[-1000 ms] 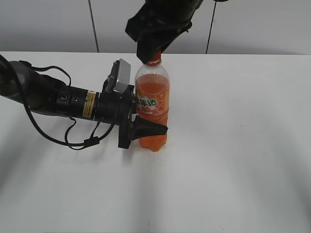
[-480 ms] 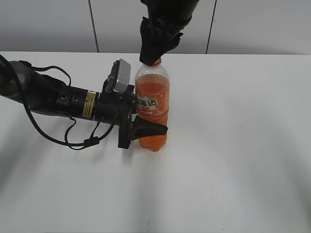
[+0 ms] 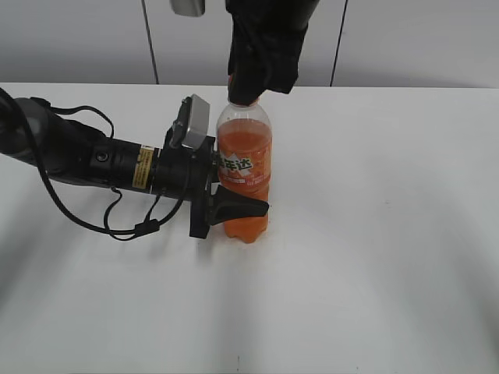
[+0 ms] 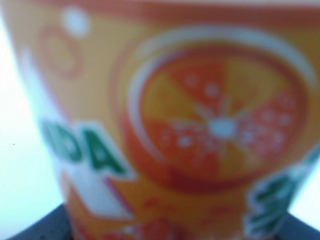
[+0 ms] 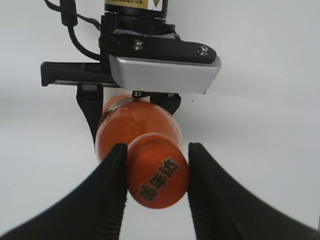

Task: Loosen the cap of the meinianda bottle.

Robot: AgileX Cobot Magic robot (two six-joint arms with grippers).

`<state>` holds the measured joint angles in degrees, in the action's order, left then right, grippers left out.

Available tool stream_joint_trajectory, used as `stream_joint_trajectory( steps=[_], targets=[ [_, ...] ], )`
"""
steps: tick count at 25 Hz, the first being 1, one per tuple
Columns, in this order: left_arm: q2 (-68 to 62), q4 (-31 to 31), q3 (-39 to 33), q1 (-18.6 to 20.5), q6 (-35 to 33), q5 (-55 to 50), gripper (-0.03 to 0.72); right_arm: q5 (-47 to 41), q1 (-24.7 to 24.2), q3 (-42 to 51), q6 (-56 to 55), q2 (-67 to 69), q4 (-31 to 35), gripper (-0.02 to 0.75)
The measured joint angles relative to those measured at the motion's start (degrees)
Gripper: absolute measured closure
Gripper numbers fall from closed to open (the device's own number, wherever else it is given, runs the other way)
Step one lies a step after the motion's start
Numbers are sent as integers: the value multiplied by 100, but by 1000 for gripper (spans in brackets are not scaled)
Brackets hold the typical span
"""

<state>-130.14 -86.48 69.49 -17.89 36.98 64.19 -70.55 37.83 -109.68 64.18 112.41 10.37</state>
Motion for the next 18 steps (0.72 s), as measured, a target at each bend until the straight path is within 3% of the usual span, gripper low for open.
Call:
stream_joint_trajectory(
  steps=[18],
  targets=[
    [0, 6, 0, 0, 21, -11, 291, 5, 0, -5, 455, 0, -1, 465]
  ],
)
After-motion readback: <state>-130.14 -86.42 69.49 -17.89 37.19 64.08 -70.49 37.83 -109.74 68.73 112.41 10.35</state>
